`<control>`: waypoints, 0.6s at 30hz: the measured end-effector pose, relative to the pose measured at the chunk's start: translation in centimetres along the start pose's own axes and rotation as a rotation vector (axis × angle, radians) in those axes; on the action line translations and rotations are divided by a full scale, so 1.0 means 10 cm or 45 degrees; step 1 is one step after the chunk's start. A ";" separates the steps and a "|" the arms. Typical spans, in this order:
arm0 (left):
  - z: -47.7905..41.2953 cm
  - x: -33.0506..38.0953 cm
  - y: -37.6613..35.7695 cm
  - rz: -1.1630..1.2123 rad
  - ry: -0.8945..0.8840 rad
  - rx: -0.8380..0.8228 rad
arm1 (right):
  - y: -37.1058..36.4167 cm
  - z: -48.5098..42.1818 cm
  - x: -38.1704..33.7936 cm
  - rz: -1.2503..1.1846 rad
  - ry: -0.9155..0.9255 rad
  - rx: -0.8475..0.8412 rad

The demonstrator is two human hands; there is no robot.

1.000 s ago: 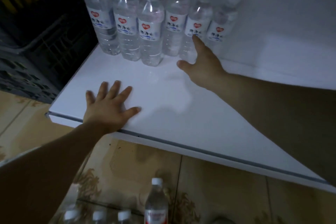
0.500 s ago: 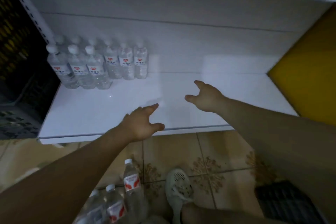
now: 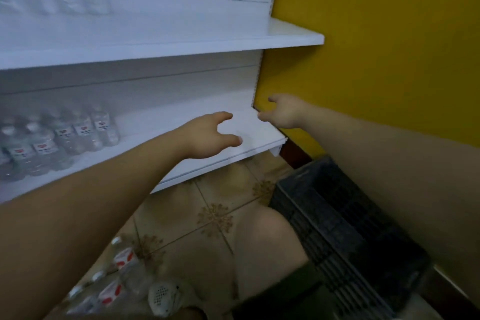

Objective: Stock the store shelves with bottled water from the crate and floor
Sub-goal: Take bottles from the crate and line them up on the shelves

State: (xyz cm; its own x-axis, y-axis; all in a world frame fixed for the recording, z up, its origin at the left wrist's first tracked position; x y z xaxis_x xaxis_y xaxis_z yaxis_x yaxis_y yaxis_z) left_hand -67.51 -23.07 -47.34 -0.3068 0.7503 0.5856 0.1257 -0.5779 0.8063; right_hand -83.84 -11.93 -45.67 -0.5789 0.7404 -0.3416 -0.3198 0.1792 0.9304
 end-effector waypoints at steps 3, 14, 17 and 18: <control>-0.12 0.59 -0.24 -0.048 -0.106 -0.071 | 0.27 0.33 0.56 0.027 -0.138 0.064; -0.59 2.02 -1.38 -0.138 -0.343 -0.469 | 0.55 1.20 2.45 0.011 -0.650 0.064; -0.66 2.09 -1.44 -0.162 -0.352 -0.466 | 0.55 1.24 2.61 0.008 -0.679 0.040; -0.67 2.09 -1.43 -0.179 -0.353 -0.456 | 0.55 1.23 2.61 0.002 -0.668 0.032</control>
State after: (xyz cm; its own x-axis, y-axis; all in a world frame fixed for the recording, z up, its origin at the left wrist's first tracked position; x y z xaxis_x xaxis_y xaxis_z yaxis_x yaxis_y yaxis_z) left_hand -82.06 -1.26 -47.18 -0.0277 0.8583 0.5125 -0.2469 -0.5027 0.8285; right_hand -91.50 16.35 -47.85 -0.1243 0.9644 -0.2334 -0.2971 0.1883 0.9361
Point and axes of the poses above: each hand's wrist, its own z-axis away from the middle knuckle, its own y-axis out of the back of the hand, x = y × z, the point moved 2 cm from there along -z, towards the middle knuckle, and after that the axes turned 1 degree about y, right-handed, at the moved point
